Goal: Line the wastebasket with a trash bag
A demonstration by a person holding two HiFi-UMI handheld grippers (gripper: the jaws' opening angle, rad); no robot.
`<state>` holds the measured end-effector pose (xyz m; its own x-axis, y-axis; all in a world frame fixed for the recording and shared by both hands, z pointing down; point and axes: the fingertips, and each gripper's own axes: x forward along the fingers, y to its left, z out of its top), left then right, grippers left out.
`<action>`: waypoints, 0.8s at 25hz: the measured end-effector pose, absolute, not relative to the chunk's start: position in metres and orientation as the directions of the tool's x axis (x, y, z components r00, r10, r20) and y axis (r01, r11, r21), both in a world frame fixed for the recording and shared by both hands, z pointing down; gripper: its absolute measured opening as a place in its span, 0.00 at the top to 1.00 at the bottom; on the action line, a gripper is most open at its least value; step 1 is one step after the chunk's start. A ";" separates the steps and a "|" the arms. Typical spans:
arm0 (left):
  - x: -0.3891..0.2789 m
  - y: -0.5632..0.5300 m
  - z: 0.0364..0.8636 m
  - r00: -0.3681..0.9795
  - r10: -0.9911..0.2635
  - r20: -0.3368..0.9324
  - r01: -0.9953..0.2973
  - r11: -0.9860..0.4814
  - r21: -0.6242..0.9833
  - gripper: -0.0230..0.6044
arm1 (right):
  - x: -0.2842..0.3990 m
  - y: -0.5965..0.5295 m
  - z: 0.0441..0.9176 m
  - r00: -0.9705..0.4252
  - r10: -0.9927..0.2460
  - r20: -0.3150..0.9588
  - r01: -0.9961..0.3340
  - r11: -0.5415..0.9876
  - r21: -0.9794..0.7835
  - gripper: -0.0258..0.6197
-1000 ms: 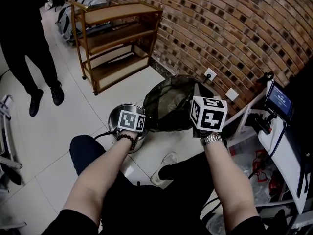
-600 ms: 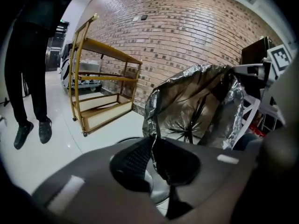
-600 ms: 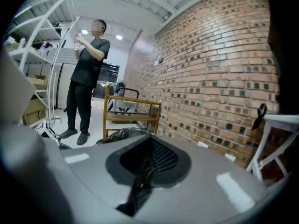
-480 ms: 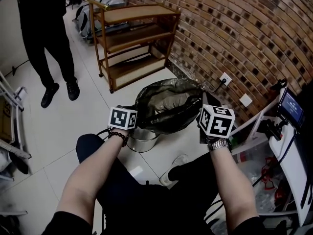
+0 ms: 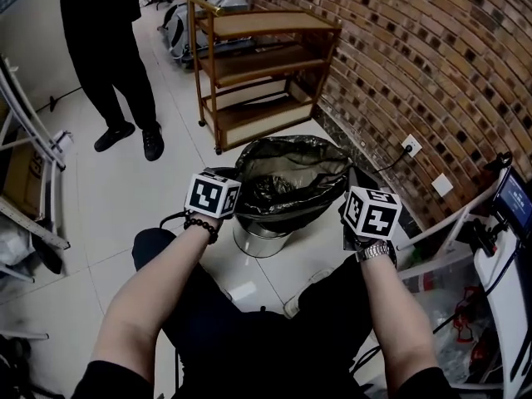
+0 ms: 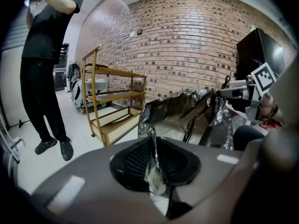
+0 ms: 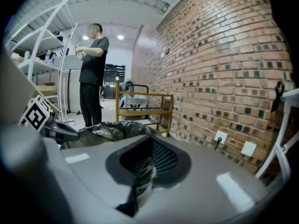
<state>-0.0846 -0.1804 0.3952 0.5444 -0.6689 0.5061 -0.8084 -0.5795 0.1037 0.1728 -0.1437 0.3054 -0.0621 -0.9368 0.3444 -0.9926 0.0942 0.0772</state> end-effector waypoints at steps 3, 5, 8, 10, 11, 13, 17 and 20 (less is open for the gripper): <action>-0.092 -0.178 0.399 0.531 -0.667 0.523 -0.810 -0.581 0.081 0.90 | 0.163 -0.148 0.313 -0.093 -0.934 0.345 -0.990 0.122 0.063 0.96; -0.097 -0.177 0.403 0.520 -0.667 0.533 -0.814 -0.576 0.073 0.90 | 0.158 -0.151 0.319 -0.114 -0.931 0.346 -0.988 0.141 0.055 0.96; -0.100 -0.175 0.406 0.512 -0.667 0.541 -0.816 -0.575 0.063 0.90 | 0.154 -0.155 0.333 -0.131 -0.924 0.359 -0.986 0.158 0.046 0.96; -0.099 -0.174 0.410 0.512 -0.660 0.550 -0.811 -0.582 0.056 0.90 | 0.154 -0.156 0.343 -0.137 -0.919 0.369 -0.986 0.163 0.042 0.96; -0.099 -0.174 0.412 0.510 -0.656 0.556 -0.810 -0.584 0.053 0.90 | 0.154 -0.157 0.348 -0.141 -0.917 0.372 -0.985 0.167 0.040 0.96; -0.100 -0.174 0.418 0.502 -0.651 0.570 -0.811 -0.583 0.048 0.90 | 0.153 -0.158 0.357 -0.153 -0.914 0.375 -0.983 0.179 0.034 0.96; -0.099 -0.176 0.431 0.493 -0.641 0.588 -0.812 -0.583 0.046 0.90 | 0.152 -0.161 0.374 -0.176 -0.909 0.377 -0.979 0.202 0.032 0.96; -0.099 -0.179 0.438 0.483 -0.639 0.598 -0.814 -0.579 0.039 0.90 | 0.154 -0.163 0.387 -0.177 -0.902 0.393 -0.978 0.206 0.034 0.96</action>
<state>-0.0989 -0.1792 0.4376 0.4832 -0.6390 0.5984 -0.8141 -0.5794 0.0387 0.1542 -0.1634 0.3870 -0.1770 -0.9024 0.3928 -0.9779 0.2064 0.0336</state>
